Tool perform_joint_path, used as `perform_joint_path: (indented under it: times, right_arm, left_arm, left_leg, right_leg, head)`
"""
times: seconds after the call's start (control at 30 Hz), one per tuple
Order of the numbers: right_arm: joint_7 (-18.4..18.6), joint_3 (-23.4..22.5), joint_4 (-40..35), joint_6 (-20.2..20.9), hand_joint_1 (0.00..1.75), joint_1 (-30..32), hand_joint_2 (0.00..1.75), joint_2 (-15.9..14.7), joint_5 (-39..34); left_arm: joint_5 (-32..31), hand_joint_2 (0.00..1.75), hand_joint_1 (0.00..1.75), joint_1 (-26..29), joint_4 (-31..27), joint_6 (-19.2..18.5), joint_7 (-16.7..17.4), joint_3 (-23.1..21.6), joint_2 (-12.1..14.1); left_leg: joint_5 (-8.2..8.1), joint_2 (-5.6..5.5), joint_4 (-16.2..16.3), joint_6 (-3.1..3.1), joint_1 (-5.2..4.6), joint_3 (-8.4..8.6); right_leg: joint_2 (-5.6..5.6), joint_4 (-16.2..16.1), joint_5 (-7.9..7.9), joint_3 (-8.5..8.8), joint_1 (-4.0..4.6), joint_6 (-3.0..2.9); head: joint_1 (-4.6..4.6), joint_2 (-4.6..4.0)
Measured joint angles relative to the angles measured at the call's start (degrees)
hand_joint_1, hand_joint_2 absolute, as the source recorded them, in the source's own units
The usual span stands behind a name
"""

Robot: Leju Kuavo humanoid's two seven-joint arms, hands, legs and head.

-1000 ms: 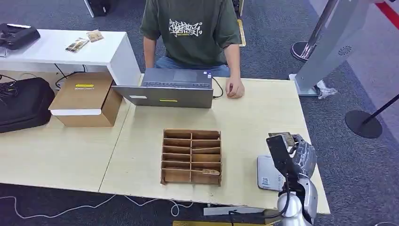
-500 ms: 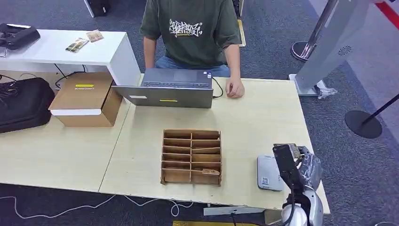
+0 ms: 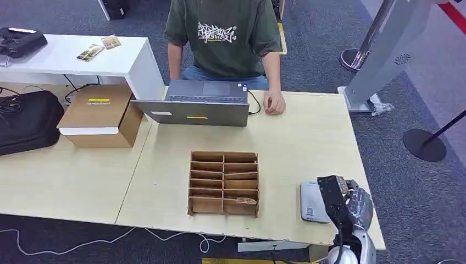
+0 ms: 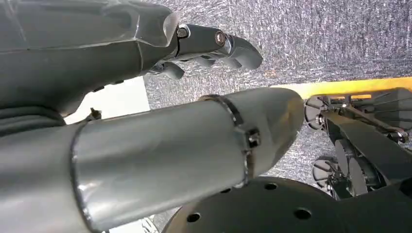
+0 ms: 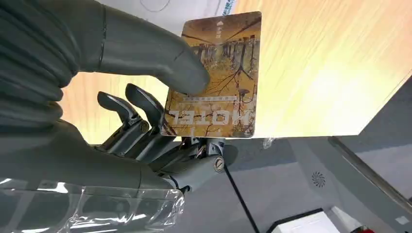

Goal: Pass the card to the sensor for recognition and then transmit it.

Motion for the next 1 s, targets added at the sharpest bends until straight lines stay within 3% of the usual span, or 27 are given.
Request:
perform_joint_path:
  times: [1.0]
  right_arm:
    - [1.8,-0.3,-0.2,2.1,1.75,1.4,1.75,0.9,0.0]
  left_arm:
    - [-0.4,0.0,0.0,0.0,0.0,0.0,0.0,0.0,0.0]
  left_leg:
    - [0.0,0.0,0.0,0.0,0.0,0.0]
  right_leg:
    - [0.0,0.0,0.0,-0.01,0.0,0.0]
  head:
    - [0.0,0.02]
